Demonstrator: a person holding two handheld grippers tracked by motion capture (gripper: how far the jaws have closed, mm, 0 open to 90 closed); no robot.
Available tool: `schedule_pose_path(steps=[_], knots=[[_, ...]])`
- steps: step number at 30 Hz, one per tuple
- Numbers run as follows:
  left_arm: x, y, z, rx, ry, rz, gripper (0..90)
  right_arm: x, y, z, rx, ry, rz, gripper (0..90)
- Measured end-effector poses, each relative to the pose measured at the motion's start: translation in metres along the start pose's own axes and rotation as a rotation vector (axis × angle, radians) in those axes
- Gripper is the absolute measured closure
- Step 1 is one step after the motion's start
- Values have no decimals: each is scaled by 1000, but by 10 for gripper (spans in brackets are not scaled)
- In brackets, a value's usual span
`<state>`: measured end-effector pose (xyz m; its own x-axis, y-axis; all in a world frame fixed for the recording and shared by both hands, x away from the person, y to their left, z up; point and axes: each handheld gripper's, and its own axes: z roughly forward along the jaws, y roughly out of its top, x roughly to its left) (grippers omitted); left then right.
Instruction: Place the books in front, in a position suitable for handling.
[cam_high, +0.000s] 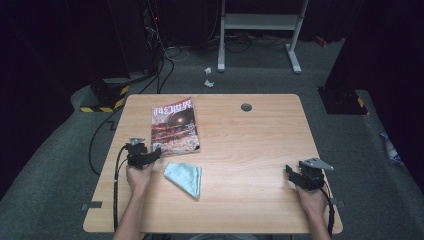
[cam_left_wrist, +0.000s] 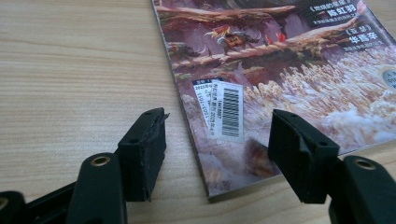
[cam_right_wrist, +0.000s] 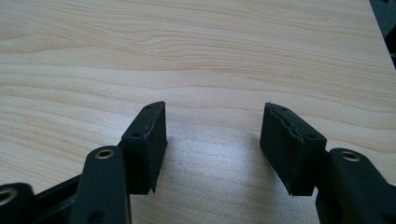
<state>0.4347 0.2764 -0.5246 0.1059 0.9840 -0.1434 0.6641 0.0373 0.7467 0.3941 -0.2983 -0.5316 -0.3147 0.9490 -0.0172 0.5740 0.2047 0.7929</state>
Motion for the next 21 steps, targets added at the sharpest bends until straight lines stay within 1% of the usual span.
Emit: schedule_pose_path(steps=[3,8,10,11,12,14,21], knots=[[-1,0,0,-2,-4,10,387,0,0,0,-1,-2,3,407],[-3,0,1,2,-20,21,444,1,0,0,-1,-5,3,407],[-5,5,1,37,-19,38,475,1,0,0,-2,-5,4,407],[-5,5,1,37,-19,38,472,1,0,0,-2,-5,4,407],[-7,8,3,56,-29,47,467,1,0,0,-1,-5,5,406],[-9,8,4,49,-33,56,463,1,0,0,0,-5,5,406],[-11,7,5,48,-33,62,464,1,0,1,2,-5,5,406]])
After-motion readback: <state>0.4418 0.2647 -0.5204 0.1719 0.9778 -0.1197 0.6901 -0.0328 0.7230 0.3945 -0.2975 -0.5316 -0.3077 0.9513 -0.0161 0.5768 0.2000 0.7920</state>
